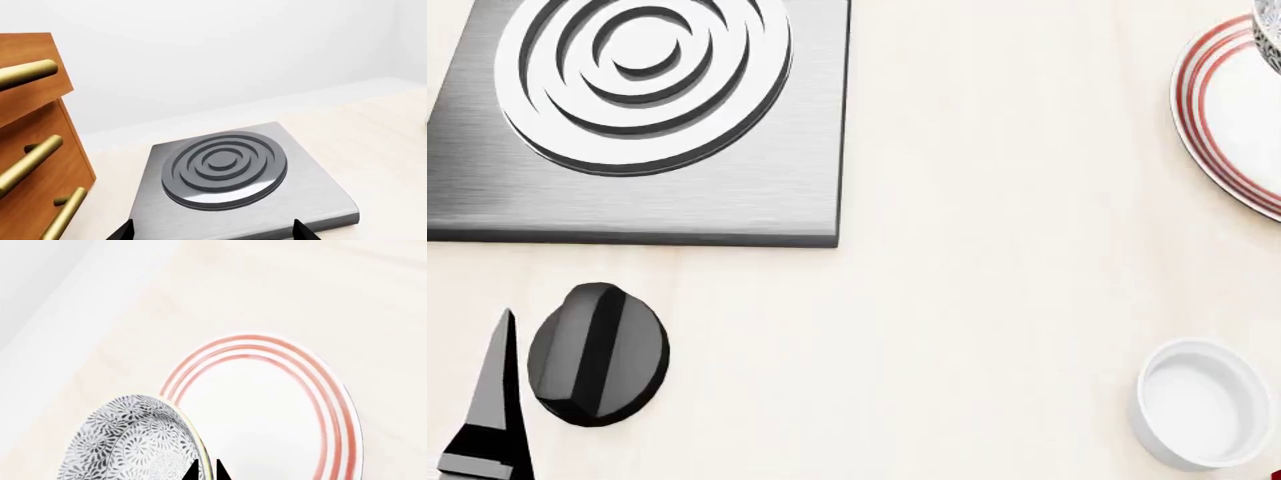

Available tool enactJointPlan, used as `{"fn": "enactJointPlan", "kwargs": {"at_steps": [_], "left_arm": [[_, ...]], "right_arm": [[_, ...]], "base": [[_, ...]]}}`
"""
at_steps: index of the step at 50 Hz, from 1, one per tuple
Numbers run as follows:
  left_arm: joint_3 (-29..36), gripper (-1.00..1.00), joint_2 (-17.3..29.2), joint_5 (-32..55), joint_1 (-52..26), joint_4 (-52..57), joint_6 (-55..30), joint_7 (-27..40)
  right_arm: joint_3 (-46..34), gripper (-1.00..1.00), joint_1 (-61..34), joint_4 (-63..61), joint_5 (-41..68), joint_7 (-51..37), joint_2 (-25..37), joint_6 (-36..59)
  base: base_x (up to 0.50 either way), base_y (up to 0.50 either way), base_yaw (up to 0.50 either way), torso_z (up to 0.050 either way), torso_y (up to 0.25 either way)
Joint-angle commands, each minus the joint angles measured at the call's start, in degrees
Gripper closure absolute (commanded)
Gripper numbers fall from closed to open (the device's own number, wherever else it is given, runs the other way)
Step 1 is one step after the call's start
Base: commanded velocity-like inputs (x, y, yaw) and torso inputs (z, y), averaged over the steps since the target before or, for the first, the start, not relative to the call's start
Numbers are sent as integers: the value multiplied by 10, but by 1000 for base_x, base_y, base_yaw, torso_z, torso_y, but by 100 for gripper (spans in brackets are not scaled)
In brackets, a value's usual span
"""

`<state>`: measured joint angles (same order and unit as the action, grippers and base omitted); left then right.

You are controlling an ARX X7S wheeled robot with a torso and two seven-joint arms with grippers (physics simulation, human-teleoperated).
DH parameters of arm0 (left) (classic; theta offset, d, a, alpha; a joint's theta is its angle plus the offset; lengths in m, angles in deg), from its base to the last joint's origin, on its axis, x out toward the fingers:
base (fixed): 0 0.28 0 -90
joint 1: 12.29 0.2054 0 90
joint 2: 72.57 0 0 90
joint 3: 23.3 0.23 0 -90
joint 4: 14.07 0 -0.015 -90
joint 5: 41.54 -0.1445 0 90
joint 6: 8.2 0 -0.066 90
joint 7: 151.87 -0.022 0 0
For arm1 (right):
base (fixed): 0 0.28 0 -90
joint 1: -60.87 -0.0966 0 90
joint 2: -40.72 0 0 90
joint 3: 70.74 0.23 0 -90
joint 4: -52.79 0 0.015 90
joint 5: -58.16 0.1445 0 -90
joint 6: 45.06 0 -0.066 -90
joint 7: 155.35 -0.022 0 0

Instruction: Pick the akita bowl next to the ramekin and place it on the plate.

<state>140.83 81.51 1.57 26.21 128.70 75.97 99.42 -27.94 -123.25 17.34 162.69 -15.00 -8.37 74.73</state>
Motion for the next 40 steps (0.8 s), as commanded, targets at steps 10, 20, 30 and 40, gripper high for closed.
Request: {"fn": "enactJointPlan", "kwargs": {"at_steps": [10, 20, 30, 40], "left_arm": [[-2, -100, 1, 1, 2, 0, 1, -1], [-4, -100, 1, 4, -1, 2, -3, 0], [-4, -100, 3, 3, 2, 0, 1, -1], [-4, -100, 1, 0, 5, -2, 1, -2]], "right_arm": [[10, 100, 15, -18, -10, -15, 9, -20], [8, 100, 17, -18, -16, -16, 10, -21], [-2, 100, 13, -3, -27, -6, 1, -17], [-8, 100, 10, 3, -35, 0, -2, -15]], "base": [[0, 0, 0, 0, 1], [0, 0, 0, 1, 0], [0, 0, 0, 0, 0], [0, 0, 0, 0, 1]]}}
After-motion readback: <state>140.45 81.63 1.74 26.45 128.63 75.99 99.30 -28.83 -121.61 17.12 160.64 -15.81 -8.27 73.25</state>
